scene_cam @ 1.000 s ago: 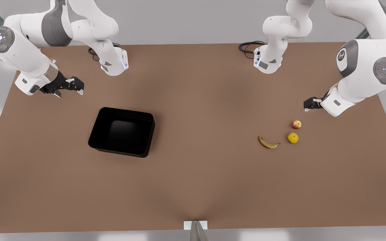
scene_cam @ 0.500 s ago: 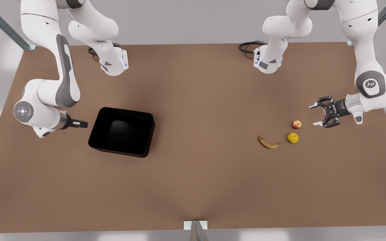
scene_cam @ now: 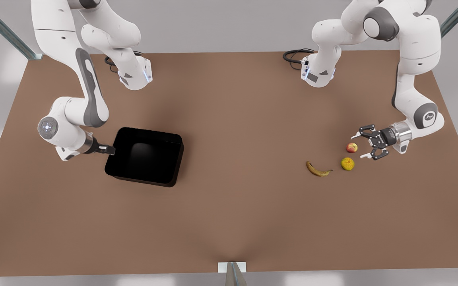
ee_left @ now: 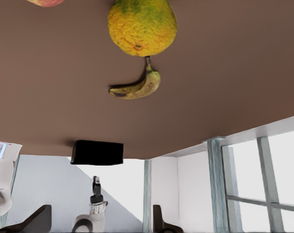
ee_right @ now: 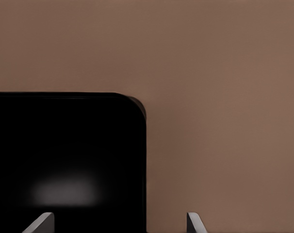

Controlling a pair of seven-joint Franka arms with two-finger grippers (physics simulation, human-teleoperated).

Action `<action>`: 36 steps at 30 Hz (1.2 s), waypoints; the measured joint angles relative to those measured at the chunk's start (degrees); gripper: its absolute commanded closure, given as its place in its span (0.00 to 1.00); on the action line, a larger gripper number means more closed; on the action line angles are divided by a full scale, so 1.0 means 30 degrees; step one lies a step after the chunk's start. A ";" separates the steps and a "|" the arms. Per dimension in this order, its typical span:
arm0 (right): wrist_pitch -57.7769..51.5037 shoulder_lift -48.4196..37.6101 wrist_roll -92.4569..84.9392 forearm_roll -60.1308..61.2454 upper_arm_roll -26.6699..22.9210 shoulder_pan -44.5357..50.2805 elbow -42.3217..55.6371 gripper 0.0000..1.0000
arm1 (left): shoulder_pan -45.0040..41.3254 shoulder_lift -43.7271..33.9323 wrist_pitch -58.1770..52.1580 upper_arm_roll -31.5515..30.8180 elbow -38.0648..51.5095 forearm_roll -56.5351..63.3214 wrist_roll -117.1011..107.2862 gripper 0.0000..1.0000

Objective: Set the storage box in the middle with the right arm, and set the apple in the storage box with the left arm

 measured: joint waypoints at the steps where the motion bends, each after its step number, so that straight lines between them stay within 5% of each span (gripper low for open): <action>1: 0.0016 0.0016 -0.0006 -0.0005 0.0000 -0.0019 -0.0027 0.00 | -0.0001 0.0165 -0.0003 -0.0052 0.0001 -0.0110 0.0028 0.00; 10: 0.0394 0.1538 -0.0120 -0.0035 0.0029 0.0077 -0.0117 0.00 | 0.0266 0.1081 -0.1624 -0.0033 -0.0940 -0.0603 0.2810 0.00; 12: 0.0365 0.1569 -0.0211 -0.0035 0.0057 0.0389 -0.0089 0.29 | 0.0263 0.1440 -0.1626 -0.0015 -0.0916 -0.0576 0.3053 0.00; 20: 0.0591 0.2024 -0.0296 -0.0035 0.0058 0.0414 0.0027 0.31 | 0.0670 0.2563 -0.1501 0.0028 -0.0826 -0.0362 0.3390 0.00; 25: 0.0333 0.2054 -0.1347 -0.0009 0.0029 0.0110 0.0289 0.79 | 0.1099 0.2952 -0.0818 0.0086 -0.0504 -0.0145 0.3601 0.00; 36: 0.0022 0.1978 -0.2848 0.0844 -0.0059 -0.0465 0.0796 0.79 | 0.2132 0.4539 -0.0265 0.0057 -0.0474 -0.0104 0.4914 0.00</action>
